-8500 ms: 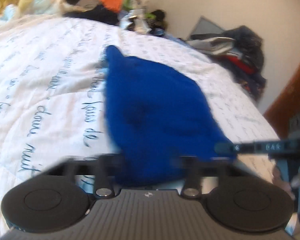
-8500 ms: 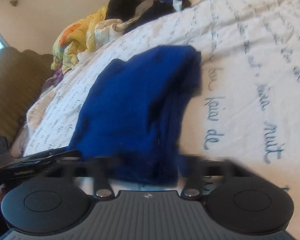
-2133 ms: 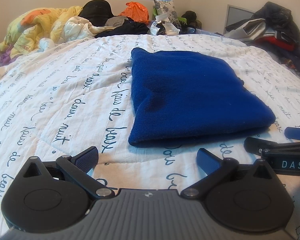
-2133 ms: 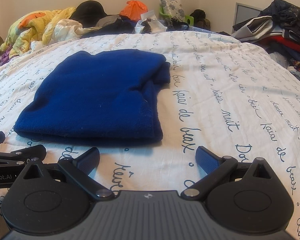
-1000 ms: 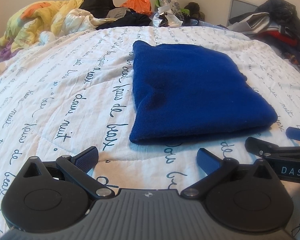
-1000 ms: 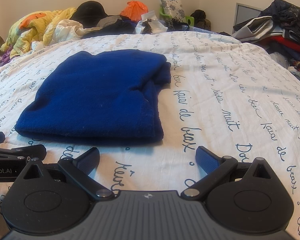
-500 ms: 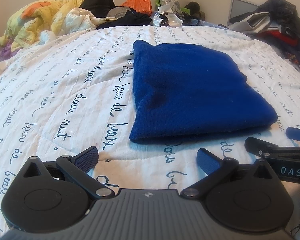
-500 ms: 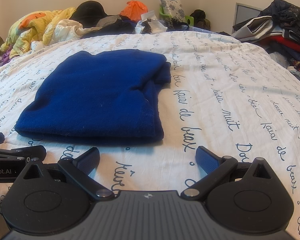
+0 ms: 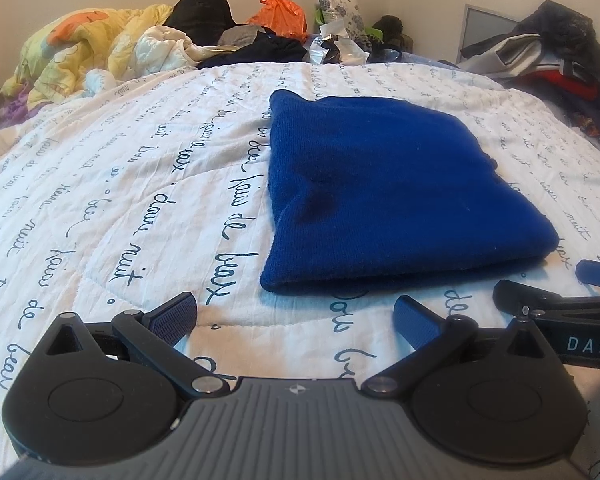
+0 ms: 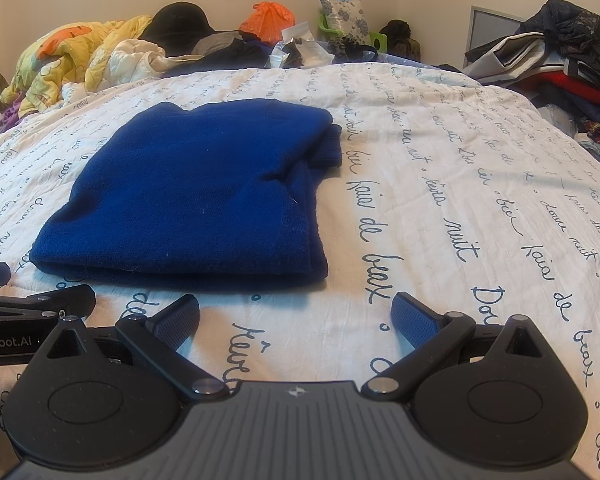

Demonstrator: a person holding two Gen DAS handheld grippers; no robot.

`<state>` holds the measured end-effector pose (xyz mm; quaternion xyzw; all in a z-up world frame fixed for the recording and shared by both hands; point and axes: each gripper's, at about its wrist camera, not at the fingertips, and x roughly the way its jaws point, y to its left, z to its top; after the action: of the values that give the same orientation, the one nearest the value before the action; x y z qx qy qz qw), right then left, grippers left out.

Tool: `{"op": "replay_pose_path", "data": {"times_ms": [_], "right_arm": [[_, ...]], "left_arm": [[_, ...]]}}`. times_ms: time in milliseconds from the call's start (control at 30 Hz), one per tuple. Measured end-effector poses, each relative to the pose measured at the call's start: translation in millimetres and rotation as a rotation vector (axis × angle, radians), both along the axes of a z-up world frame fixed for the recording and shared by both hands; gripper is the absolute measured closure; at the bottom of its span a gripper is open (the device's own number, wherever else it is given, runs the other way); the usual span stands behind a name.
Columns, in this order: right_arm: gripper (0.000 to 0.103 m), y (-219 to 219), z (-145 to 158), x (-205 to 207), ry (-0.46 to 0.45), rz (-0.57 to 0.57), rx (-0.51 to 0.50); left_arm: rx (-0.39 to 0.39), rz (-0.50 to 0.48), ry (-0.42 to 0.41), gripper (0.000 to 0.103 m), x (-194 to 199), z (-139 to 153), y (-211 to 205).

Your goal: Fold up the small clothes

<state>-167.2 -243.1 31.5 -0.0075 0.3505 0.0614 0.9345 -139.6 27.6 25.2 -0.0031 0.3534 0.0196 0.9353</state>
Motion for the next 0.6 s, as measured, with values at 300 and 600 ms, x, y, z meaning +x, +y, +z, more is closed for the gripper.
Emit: {"op": "replay_pose_path", "data": {"times_ms": [300,600], "right_arm": [[0.0,-0.5,-0.5,0.0,0.0,0.0,0.0],[0.0,6.2,10.6,5.9,0.079,0.017,-0.009]], "left_arm": [[0.004,-0.008,0.008,0.0,-1.0,0.3,-0.2],[-0.013,-0.021,0.09,0.0,7.6,7.1,3.1]]}}
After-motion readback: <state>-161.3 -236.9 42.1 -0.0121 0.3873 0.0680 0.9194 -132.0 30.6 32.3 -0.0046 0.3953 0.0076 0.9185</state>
